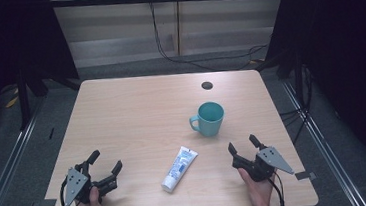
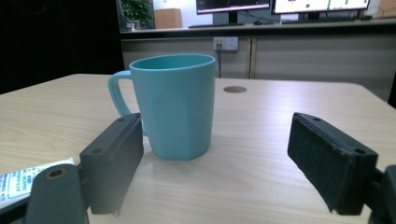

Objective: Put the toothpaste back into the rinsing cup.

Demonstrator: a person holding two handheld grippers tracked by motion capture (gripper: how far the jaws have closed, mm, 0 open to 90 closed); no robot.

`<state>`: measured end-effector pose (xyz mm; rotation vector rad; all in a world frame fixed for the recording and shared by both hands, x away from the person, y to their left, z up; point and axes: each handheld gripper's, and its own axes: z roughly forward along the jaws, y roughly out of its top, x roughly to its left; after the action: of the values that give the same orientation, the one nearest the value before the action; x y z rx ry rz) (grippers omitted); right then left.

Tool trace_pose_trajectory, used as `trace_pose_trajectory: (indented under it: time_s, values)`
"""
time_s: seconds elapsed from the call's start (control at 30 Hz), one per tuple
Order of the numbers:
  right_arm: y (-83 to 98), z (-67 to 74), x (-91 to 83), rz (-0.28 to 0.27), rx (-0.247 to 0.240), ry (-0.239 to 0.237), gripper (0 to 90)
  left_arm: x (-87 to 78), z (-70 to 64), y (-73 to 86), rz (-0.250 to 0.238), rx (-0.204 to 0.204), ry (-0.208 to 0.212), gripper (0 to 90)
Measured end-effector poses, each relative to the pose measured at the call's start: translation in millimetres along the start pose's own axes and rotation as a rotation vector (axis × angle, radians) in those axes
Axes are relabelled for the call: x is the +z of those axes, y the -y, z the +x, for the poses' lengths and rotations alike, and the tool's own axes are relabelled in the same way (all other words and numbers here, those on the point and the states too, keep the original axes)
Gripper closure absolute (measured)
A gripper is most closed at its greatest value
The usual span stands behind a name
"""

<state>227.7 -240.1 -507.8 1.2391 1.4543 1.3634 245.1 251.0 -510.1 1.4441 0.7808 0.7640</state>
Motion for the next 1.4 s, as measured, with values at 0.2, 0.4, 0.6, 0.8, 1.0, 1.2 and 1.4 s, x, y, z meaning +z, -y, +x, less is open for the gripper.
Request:
trace_pose_trajectory:
  time_s: [0.2,0.4,0.6,0.8,1.0,1.2,1.4]
  values:
    - [-3.0,1.9,4.4,0.085,0.039,-0.039,21.2,0.0,0.1,0.0,0.0,-0.001,0.001,15.7]
    - [-11.6,10.9,8.2,0.155,0.015,-0.083,25.6,0.0,0.1,0.0,0.0,0.0,0.001,15.7]
    - [-23.4,19.9,13.7,0.202,0.008,-0.125,29.2,0.0,0.1,0.0,0.0,-0.001,0.001,15.7]
    - [-29.0,26.3,18.5,0.247,0.002,-0.149,30.9,0.1,0.1,0.0,-0.001,-0.004,0.004,15.7]
    - [-34.8,29.4,21.7,0.291,-0.001,-0.161,33.9,0.1,0.1,0.0,0.0,-0.003,0.004,15.7]
    - [-38.8,32.4,26.5,0.355,0.026,-0.171,36.1,0.0,0.1,0.0,0.0,-0.001,0.001,15.6]
    - [-40.8,39.4,30.8,0.417,0.055,-0.206,36.5,0.1,0.0,0.0,-0.002,-0.003,0.0,15.6]
